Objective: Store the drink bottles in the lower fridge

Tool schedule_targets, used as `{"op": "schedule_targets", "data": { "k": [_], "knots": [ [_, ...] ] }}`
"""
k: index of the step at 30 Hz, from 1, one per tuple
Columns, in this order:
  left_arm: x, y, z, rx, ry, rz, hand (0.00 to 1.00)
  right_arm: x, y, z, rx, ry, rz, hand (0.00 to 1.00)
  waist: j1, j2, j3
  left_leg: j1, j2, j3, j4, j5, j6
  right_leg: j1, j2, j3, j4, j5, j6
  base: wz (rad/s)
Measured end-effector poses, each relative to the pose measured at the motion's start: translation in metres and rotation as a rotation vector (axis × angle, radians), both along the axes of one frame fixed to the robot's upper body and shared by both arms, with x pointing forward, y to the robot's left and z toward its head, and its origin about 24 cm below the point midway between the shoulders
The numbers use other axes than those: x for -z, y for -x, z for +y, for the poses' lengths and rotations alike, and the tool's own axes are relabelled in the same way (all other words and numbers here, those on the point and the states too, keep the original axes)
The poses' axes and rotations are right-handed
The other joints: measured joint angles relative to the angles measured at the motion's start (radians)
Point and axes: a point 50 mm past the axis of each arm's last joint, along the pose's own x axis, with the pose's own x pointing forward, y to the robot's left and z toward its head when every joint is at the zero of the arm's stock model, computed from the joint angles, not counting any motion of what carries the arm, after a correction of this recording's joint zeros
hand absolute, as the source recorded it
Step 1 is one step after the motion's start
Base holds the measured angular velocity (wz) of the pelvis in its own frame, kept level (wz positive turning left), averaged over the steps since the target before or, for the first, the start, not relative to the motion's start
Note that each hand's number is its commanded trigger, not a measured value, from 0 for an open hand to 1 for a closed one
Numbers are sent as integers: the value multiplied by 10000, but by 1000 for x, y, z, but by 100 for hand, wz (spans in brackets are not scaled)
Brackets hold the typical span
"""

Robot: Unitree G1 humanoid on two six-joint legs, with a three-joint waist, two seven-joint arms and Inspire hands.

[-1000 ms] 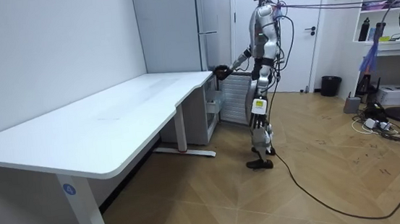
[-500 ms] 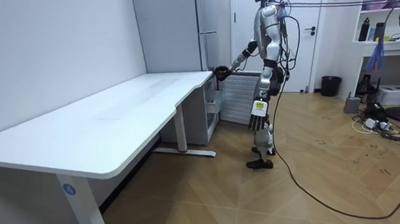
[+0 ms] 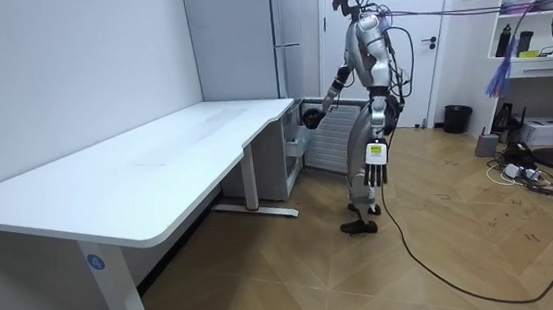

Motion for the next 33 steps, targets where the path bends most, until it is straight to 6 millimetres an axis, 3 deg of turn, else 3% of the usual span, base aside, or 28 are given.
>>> {"op": "schedule_targets", "data": {
  "k": [5,7,13,22,33],
  "knots": [
    [-1,1,3,-23,-60,-61,0,-19,-10,-18,120,547,-396,100,100,5,11,-477,29,264,161,-5,-1,-653,-85,166,449,-101,-58,-2],
    [-1,0,3,-63,-176,-95,0,-39,-25,-26,-67,1073,-805,100,128,3,11,-744,72,403,171,-4,0,-1016,-59,310,548,-91,-74,-14],
    [-1,1,4,-70,-256,-96,0,-70,-42,-41,-297,2073,-1283,100,44,-39,-14,-855,178,720,50,13,25,-1219,-20,429,435,-26,-74,-7],
    [-3,-3,4,-112,-208,-334,0,-85,-56,-37,-520,2055,-731,100,-295,-133,-2,-764,201,1051,-220,51,62,-1305,-21,598,265,13,-42,-5],
    [-6,-3,16,-361,-589,-406,0,-88,-60,-34,-630,2008,-300,100,-312,-153,-2,-763,204,1069,-192,54,67,-1311,-85,510,305,13,-43,0]
  ]
}}
